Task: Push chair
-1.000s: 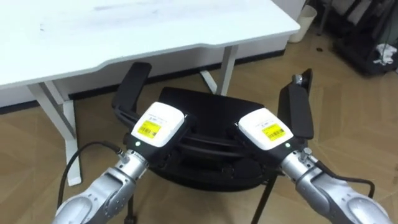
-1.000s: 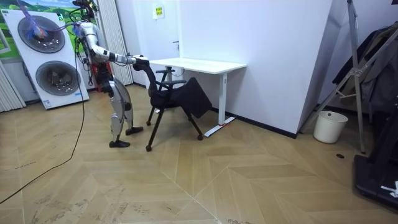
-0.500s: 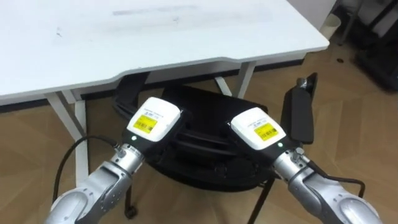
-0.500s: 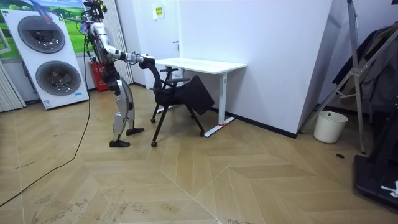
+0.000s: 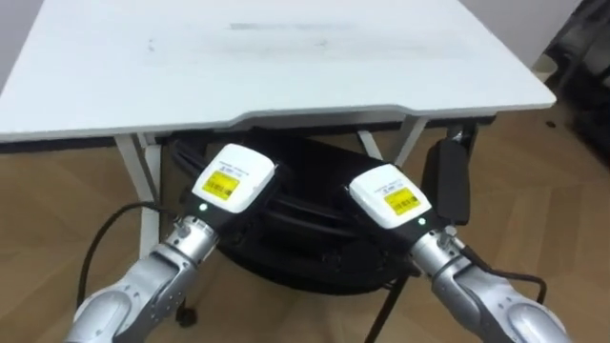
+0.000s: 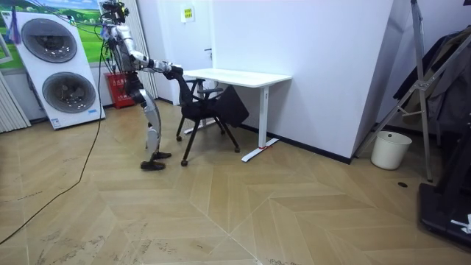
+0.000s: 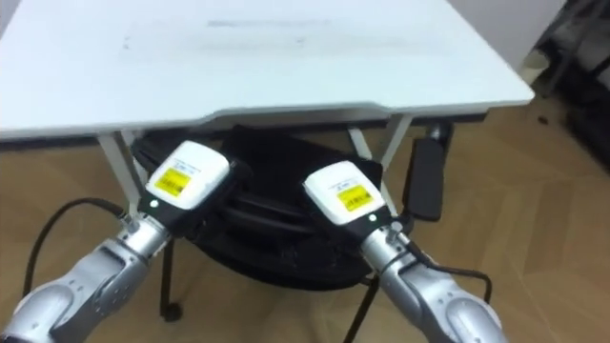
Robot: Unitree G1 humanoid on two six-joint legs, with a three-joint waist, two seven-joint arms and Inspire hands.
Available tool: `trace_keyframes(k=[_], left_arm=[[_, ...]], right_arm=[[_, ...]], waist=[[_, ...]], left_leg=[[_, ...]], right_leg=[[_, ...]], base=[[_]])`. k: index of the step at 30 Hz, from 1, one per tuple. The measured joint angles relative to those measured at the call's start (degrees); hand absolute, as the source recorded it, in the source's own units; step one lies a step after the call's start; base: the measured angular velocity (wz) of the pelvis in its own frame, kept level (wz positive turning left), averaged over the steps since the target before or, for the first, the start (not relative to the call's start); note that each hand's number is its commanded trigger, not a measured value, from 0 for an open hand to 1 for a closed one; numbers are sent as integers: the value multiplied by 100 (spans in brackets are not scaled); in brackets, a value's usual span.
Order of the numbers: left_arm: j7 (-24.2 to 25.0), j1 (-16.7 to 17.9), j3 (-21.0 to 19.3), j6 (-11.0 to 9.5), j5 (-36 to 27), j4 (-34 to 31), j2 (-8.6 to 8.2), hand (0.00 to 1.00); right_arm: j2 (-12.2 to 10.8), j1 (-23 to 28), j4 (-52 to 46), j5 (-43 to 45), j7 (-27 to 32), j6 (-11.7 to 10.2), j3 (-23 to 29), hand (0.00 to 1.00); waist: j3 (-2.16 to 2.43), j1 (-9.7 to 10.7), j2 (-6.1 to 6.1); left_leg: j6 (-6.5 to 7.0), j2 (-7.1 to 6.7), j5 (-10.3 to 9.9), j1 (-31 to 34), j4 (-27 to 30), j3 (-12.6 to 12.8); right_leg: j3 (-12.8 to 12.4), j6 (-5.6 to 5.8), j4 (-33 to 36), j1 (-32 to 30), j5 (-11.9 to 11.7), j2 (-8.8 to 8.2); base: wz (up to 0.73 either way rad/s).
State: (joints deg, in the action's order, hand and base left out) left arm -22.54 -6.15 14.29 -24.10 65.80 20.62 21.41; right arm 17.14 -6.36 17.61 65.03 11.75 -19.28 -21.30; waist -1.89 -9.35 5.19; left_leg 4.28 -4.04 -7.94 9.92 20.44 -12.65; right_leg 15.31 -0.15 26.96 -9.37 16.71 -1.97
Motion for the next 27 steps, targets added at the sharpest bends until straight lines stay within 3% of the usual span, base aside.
trace_keyframes(k=[1,2,3,4,5,6,7,8,11,14,17,20,21,23,25,26,27], left_arm=[[-28,12,-1,15,8,11,3,100],[-36,29,16,39,8,26,-1,100],[-40,56,16,46,7,33,0,100],[-45,96,19,104,-5,35,-29,100],[7,127,29,152,-4,35,-125,100],[22,143,26,173,-7,36,-156,100],[41,144,18,171,-41,31,-164,100],[70,144,14,177,-61,48,-194,100],[65,143,-80,185,-66,43,-237,100],[62,221,-131,187,-96,-51,-119,100],[81,230,-135,185,-51,-52,-72,100],[82,270,-149,187,-28,-130,-66,100],[81,285,-155,190,-28,-162,-67,100],[93,290,-151,208,41,-150,-151,100],[95,377,-149,269,217,-153,-249,100],[61,436,-148,281,297,-173,-289,100],[48,443,-147,284,341,-198,-293,100]], right_arm=[[-27,-9,14,11,-12,1,-7,100],[-28,-8,39,9,-14,-9,-25,100],[-32,-8,50,7,-22,-9,-49,100],[-30,-41,99,7,-34,4,-49,100],[42,-67,181,4,-57,-44,-52,100],[51,-70,185,4,-37,-42,-48,100],[69,-118,180,4,-96,-39,-47,100],[90,-151,174,4,-182,-44,-48,100],[123,-279,75,7,-336,-50,-54,100],[106,-304,-68,-1,-456,-82,-207,100],[104,-300,-120,20,-571,-90,-275,100],[108,-300,-135,35,-571,-94,-270,100],[111,-300,-135,34,-558,-97,-268,100],[110,-235,-87,65,-545,-111,-192,100],[110,-141,-46,39,-577,-112,-153,100],[113,-100,-46,29,-626,-106,-129,100],[117,-99,-47,29,-643,-120,-105,74]], waist=[[6,0,9],[16,46,48],[36,64,91],[57,132,124],[76,75,142],[81,37,119],[84,-50,80],[92,-111,4],[110,-124,-79],[104,-97,-69],[92,-50,-24],[95,6,44],[89,62,60],[55,300,109],[48,268,101],[60,235,69],[60,237,40]], left_leg=[[-18,-129,31,-70,-59,-370],[-51,-211,16,-148,-55,-550],[-74,-284,-20,-177,-29,-638],[-115,-348,-141,-205,140,-782],[-218,-252,-293,-174,367,-494],[-241,-108,-397,-156,490,-179],[-307,122,-582,-149,627,205],[-400,256,-710,-153,677,294],[-518,374,-730,-159,570,266],[-589,477,-713,-301,427,345],[-647,557,-760,-443,408,467],[-688,640,-777,-393,482,516],[-698,680,-783,-358,543,608],[-661,966,-818,-265,968,1275],[-671,1147,-950,-288,1354,1632],[-688,1218,-1068,-332,1408,1653],[-682,1239,-1174,-343,1329,1623]], right_leg=[[-228,9,-466,-161,-254,31],[-461,46,-857,-271,-547,-29],[-567,66,-1017,-274,-589,-94],[-665,173,-1047,-207,-754,-113],[-585,70,-965,-146,-968,-113],[-438,15,-892,-135,-1009,-142],[-170,-93,-791,-65,-1125,-196],[40,-177,-763,29,-1091,-179],[252,-265,-707,87,-900,-122],[406,-356,-604,206,-750,-124],[522,-297,-508,345,-516,-132],[690,-385,-506,348,-447,-150],[764,-396,-498,352,-441,-163],[1048,-391,-475,497,-368,-223],[1112,-355,-386,651,-291,-241],[1226,-312,-363,739,-267,-246],[1283,-292,-337,769,-263,-234]], base=[[88],[95],[106],[82],[70],[30],[26],[31],[42],[29],[23],[7],[37],[50],[-2],[-24],[-10]])
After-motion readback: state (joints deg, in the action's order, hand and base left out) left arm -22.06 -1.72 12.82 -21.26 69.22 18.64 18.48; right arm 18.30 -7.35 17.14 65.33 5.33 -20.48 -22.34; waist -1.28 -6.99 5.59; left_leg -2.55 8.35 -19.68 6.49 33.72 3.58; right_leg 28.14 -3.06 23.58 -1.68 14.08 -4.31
